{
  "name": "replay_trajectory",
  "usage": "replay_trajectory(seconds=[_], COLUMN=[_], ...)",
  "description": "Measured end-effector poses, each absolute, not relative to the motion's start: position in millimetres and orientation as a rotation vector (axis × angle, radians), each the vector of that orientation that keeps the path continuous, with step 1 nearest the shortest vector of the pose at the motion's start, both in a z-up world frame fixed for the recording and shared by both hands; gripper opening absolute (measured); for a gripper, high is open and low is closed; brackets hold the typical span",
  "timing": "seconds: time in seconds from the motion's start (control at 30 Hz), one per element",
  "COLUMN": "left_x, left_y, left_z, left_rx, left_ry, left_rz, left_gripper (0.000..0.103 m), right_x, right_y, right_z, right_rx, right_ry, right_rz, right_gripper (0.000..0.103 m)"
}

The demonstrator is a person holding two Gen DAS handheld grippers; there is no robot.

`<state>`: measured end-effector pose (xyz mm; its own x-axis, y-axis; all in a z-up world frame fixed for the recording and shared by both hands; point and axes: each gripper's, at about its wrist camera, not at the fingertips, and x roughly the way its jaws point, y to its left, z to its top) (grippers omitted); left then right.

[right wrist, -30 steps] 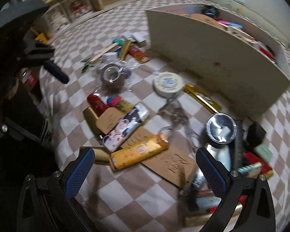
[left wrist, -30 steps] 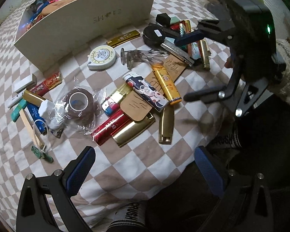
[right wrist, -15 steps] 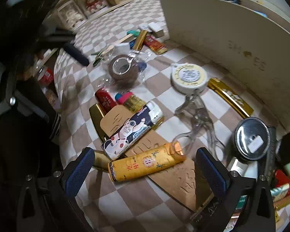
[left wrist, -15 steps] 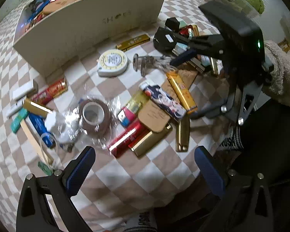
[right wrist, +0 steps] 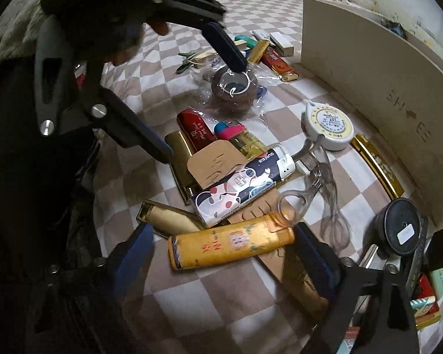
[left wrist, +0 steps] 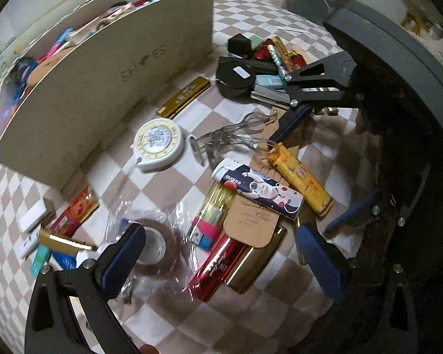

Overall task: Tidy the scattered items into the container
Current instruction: 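Lower both tools toward the scattered items beside the white box, then grasp the yellow lighter with the right tool while the left tool grasps the white patterned lighter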

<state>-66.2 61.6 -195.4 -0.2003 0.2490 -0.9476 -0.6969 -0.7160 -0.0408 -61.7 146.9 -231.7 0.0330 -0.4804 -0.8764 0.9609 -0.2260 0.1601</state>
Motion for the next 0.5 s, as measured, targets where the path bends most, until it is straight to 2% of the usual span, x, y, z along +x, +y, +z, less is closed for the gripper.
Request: replay_trajectory(seconds=[0.17, 0.33, 0.5], left_x=[-66, -67, -71], left_y=[67, 74, 80], left_z=[-197, -200, -204], left_rx=[-1.395, -1.375, -1.353], left_ry=[0.561, 0.586, 0.619], left_rz=[1.916, 1.88, 1.871], left_gripper=[0.103, 0.103, 0.103], right_x=[-61, -61, -46], right_y=[149, 155, 161], right_z=[-230, -228, -229], right_rx=[1.045, 1.032, 0.956], right_ry=[0.651, 0.658, 0.752], right_rz=[-1.52, -1.498, -1.466], right_gripper=[0.081, 0.08, 0.08])
